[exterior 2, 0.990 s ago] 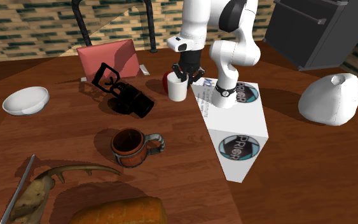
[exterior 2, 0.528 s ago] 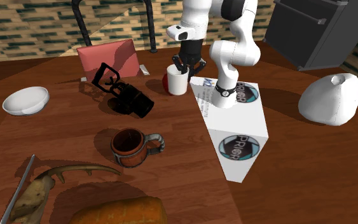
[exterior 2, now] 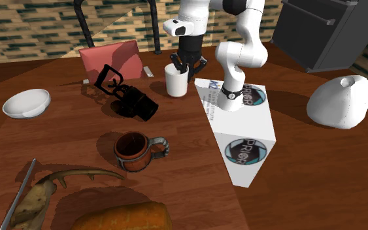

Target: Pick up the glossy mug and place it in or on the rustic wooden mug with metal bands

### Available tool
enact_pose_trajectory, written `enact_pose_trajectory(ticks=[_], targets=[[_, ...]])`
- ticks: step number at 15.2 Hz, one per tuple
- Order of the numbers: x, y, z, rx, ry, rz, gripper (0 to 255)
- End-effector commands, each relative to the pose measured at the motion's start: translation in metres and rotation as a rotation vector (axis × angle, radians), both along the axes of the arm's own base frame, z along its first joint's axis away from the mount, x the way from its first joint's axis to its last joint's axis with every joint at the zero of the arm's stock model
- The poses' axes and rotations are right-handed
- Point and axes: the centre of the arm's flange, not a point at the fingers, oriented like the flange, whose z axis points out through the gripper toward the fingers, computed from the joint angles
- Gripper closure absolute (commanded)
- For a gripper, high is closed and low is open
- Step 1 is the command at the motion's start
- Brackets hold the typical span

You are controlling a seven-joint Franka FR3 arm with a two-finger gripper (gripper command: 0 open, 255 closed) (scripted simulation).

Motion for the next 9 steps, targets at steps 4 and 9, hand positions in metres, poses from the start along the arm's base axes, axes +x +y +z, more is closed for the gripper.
enact_pose_trajectory(ticks=[4, 9], targets=[[0.062, -0.028, 0.006, -0.001, 0.0, 0.0, 255], [0.122, -0.056, 0.012, -0.001, 0.0, 0.0, 255]])
